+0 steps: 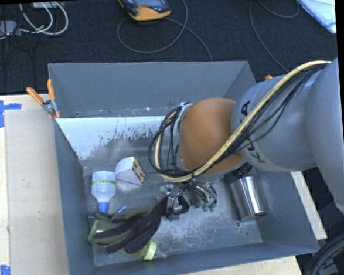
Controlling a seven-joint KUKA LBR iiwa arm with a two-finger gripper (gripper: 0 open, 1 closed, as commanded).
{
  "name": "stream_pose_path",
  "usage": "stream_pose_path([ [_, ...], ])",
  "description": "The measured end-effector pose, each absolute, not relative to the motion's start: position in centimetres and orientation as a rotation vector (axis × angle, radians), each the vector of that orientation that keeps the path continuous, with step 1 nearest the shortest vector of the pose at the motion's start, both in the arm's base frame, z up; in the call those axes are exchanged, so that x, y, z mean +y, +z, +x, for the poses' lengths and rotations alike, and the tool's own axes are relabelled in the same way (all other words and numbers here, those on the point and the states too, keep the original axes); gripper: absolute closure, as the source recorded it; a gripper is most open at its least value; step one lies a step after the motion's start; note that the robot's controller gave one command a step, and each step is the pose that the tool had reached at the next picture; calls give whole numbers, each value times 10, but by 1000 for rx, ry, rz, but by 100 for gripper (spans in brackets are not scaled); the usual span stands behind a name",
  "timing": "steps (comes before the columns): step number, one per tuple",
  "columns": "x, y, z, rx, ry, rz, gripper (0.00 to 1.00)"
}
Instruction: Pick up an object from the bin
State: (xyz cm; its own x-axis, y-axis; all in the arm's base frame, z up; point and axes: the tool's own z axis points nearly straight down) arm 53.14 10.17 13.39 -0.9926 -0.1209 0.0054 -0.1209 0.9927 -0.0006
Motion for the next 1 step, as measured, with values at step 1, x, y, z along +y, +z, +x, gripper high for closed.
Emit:
stream_pose_path([
  [1,115,221,531,-3139,-3,220,100],
])
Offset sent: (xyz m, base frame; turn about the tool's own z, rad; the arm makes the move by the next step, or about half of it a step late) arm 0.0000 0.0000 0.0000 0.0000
